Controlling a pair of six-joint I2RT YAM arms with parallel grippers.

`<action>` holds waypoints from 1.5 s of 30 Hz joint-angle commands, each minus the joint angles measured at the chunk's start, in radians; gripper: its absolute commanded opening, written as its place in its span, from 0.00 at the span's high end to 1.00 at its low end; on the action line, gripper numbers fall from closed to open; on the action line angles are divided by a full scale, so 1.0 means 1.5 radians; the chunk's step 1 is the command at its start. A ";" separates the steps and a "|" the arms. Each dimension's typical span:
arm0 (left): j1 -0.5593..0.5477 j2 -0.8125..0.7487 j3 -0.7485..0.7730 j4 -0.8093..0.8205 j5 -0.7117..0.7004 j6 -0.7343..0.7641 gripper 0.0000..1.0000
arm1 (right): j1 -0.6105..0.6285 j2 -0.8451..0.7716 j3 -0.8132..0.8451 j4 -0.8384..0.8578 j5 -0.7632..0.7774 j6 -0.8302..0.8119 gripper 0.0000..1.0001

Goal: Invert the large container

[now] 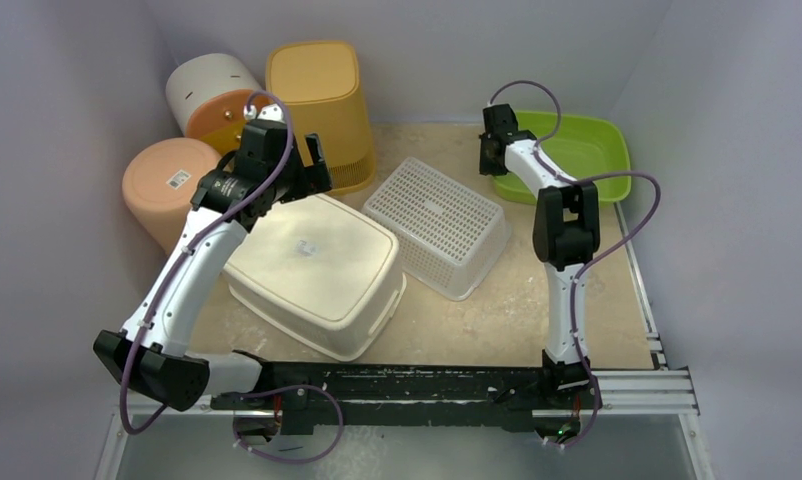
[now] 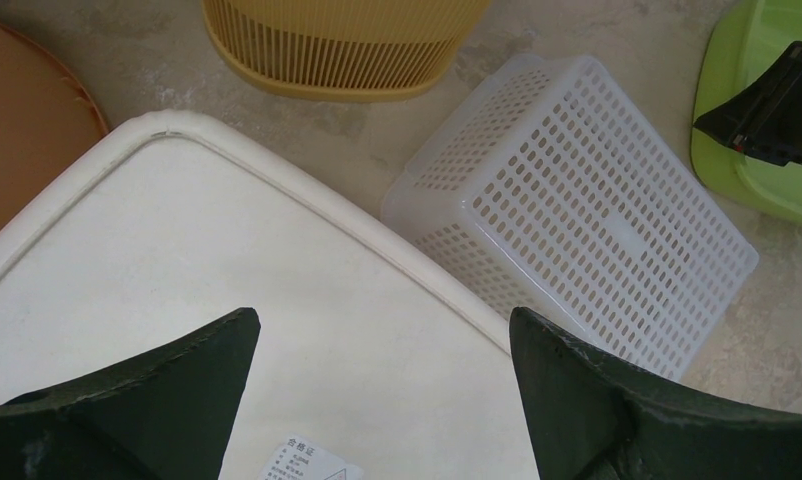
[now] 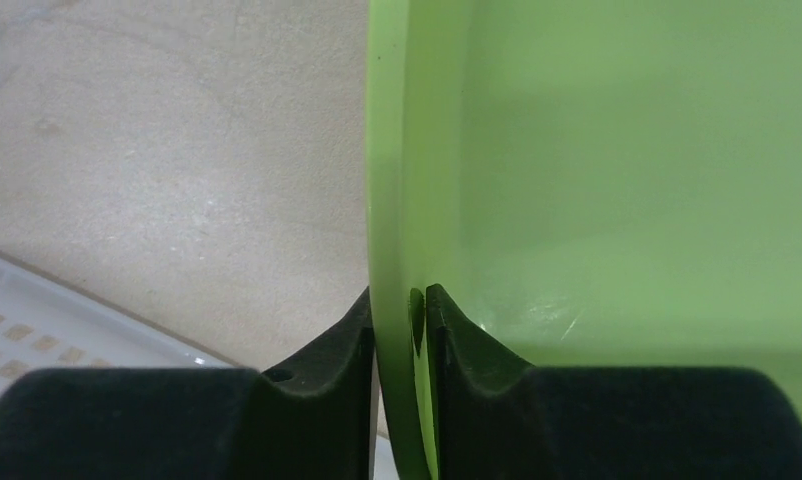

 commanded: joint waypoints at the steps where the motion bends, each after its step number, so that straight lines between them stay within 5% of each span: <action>1: -0.004 -0.030 0.021 0.008 -0.001 0.014 0.08 | -0.007 -0.108 0.039 0.023 -0.024 0.029 0.78; 13: -0.005 -0.066 0.000 0.013 0.008 0.031 0.08 | -0.009 -0.259 0.130 0.074 -0.160 0.181 0.96; 19: -0.004 -0.079 0.003 0.005 0.005 0.043 0.08 | -0.018 -0.348 -0.007 0.319 -0.227 0.294 1.00; 25: -0.004 -0.086 0.014 -0.011 0.003 0.052 0.08 | -0.056 -0.400 -0.285 0.713 -0.325 0.583 1.00; 36: -0.004 -0.085 0.027 -0.024 -0.001 0.058 0.08 | -0.062 -0.369 -0.419 1.085 -0.325 0.748 1.00; 45: -0.004 -0.079 0.028 -0.024 0.001 0.055 0.08 | -0.061 -0.307 -0.390 1.207 -0.261 0.847 1.00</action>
